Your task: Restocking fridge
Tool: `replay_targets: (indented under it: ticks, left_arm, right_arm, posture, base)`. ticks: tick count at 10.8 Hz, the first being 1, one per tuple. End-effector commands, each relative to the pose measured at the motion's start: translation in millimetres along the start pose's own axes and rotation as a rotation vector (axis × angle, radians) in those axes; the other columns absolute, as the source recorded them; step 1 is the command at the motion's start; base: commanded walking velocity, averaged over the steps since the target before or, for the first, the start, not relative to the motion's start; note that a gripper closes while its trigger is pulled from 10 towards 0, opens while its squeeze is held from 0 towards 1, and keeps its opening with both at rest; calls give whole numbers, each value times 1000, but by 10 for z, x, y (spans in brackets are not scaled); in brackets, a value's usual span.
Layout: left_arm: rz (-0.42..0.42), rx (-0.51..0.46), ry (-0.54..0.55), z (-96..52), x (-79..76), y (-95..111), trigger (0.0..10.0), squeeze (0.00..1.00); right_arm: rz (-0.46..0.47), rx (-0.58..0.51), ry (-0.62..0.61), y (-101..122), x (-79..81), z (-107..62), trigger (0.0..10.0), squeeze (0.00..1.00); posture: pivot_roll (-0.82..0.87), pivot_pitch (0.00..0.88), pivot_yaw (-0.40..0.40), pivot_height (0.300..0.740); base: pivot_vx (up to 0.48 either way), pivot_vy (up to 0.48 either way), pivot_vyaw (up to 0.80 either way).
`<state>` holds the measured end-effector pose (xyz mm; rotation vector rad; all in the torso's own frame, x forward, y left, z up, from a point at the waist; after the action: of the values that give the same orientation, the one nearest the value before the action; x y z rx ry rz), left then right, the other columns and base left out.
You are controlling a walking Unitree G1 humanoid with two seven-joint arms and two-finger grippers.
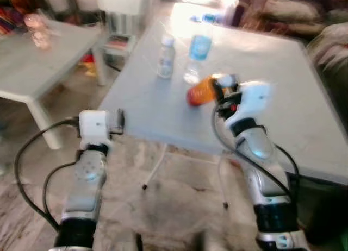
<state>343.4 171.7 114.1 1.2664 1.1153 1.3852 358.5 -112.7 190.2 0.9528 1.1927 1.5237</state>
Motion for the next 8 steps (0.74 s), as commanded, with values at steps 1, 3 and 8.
replay_targets:
  ticks: [1,3,8]
  left_arm:
    - [-6,-13,-28,15,-80,41,10000,0]
    - [0,-3,-37,12,-83,16,10000,0]
    - [21,7,7,-144,31,-95,10000,0]
  right_arm:
    - [-49,13,-5,17,-53,24,10000,0]
    - [32,-13,112,152,115,32,10000,0]
    - [153,50,-184,-285,-234,-281,10000,0]
  posture:
    - [119,75,-49,740]
    - [130,72,-58,740]
    - [163,18,-85,740]
  base:
    - [0,480,0]
    - [0,480,0]
    - [0,384,0]
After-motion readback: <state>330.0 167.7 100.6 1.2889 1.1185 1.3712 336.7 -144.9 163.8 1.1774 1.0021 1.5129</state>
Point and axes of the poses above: a point about 5 cm out from each wrist's last joint towards the gripper, its own z axis pointing out of the wrist towards the gripper, its own y axis along the axis of the wrist's last joint, x = y × z, the point moved 5 cm from there along z, pointing out of the wrist towards the gripper, and after that the axes turned 4 degrees about z, right-handed, at the moved point
